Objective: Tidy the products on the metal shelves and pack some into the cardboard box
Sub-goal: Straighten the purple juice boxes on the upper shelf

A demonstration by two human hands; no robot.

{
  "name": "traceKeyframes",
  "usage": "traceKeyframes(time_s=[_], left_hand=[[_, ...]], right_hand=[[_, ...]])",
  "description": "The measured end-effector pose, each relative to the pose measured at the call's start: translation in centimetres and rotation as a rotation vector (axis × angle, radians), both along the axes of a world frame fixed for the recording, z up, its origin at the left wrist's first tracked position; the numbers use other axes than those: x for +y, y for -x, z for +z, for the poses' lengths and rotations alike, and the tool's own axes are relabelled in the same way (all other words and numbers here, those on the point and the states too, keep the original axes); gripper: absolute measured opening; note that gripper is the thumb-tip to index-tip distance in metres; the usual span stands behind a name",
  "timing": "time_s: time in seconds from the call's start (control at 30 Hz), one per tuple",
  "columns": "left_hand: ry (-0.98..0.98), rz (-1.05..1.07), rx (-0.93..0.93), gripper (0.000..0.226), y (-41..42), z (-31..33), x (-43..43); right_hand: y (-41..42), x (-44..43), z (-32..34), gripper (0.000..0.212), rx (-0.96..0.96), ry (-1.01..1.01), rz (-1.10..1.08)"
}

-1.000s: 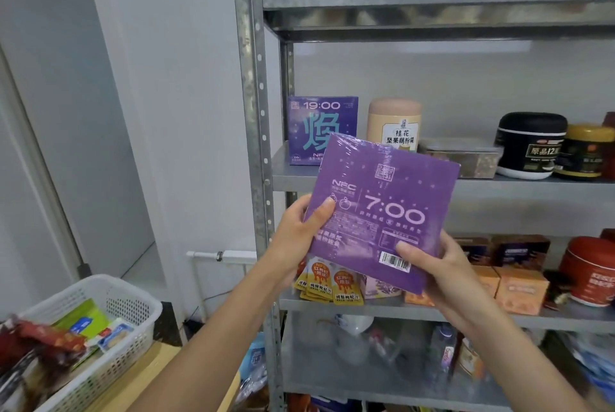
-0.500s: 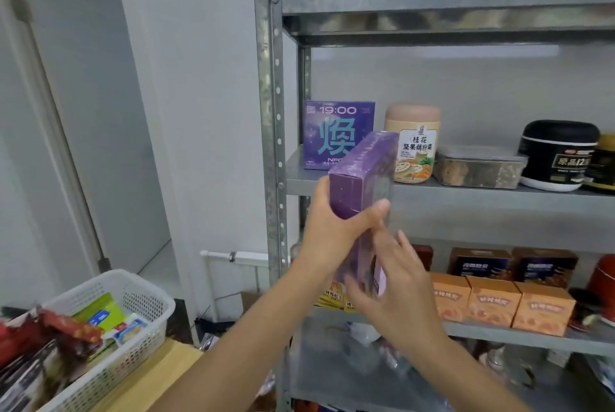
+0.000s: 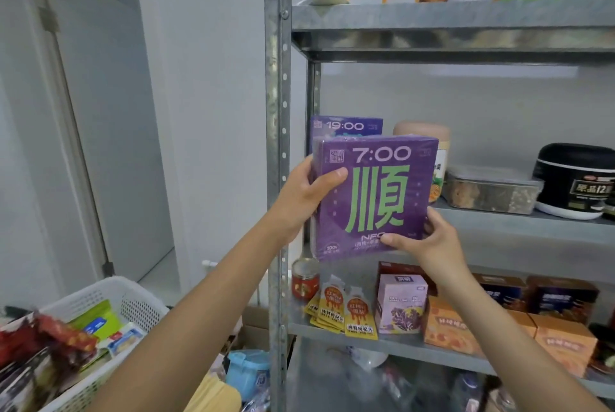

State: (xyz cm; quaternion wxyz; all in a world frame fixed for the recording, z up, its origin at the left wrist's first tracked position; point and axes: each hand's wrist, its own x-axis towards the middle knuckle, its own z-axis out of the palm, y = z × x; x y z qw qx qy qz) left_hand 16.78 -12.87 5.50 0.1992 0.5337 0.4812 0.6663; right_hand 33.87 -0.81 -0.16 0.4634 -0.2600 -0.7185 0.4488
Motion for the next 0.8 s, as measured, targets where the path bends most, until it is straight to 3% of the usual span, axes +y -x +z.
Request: traceKeyframes(time_s=[0.13,0.27,0.53,0.67,0.8], left_hand=[[-0.102,0.281,0.089,0.049,1.1,1.2,2.1],[-0.134,0.376,0.240,0.070,3.7,2.7,4.5],[-0.100,0.509,0.466,0.065,7.8,2.6,8.8],[0.031,0.461,0.657,0.069,8.7,1.0,9.9],[-0.035,0.668,0.974,0.091,9.5,1.3,10.6]], right_hand=[[2.4,1.2,1.3,0.050,0.081,-0.032,-0.103],[5.7,2.4,2.8,0.050,0.102,-0.067,-0.186],[11.2,5.4,1.4,0.056,0.066,-0.044,-0.344],[12.1,6.5,-0.2,0.065,0.018,-0.062,-0.399],[12.2,7.2,-0.5,0.071,-0.039,-0.107,-0.394]])
